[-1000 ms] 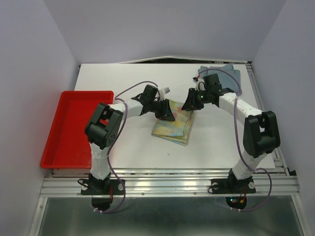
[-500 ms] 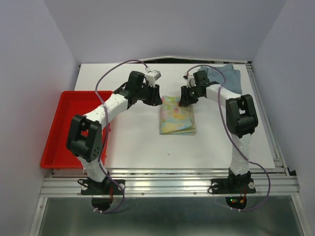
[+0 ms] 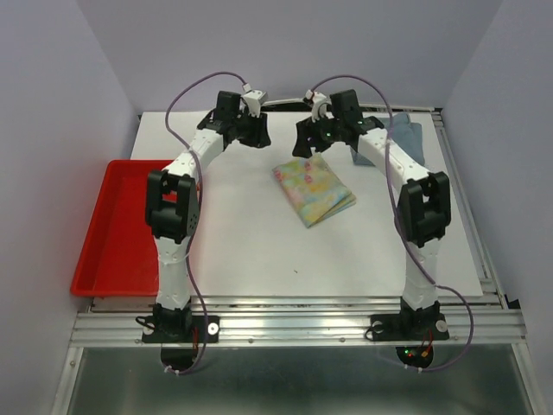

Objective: Fold and stack the skirts
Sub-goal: Neatly place the folded skirt to the corner

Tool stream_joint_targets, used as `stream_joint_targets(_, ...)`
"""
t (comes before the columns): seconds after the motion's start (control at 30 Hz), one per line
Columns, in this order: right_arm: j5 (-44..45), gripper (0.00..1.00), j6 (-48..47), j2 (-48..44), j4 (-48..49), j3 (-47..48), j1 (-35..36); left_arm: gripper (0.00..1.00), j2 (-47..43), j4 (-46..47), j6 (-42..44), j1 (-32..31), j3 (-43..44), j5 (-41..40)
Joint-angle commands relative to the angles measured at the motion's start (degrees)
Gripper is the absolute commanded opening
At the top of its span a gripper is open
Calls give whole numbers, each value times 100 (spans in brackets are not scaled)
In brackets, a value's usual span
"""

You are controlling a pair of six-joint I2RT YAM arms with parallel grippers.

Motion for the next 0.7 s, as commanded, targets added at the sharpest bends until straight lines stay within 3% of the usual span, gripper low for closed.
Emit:
stream_joint_targets(0.0, 128, 79, 405, -1361, 131, -586, -58, 47, 749, -272, -145, -54, 804, 722)
stream_joint_targets(0.07, -73, 77, 756, -1679, 131, -1071, -119, 45, 1084, -246, -225, -54, 1113, 1100)
stream_joint_targets(0.2, -723, 63, 1196, -2295, 244, -2346, -120, 43, 1121, 525, -682, -54, 754, 1934)
stream_joint_targets(0.37, -1041, 54, 1435, -2357, 473, -3524, -120, 42, 1060, 1771, -1587, 33, 43, 1207)
stream_joint_targets(0.57, -804, 55, 1592, -2576, 518, -3825, -313, 40, 1235, 1873, -1711, -1, -424, 907)
stream_joint_targets(0.67, -577, 63, 1830, -2805, 500, -4018, -567, 35, 1235, 1732, -1650, -28, -714, 925)
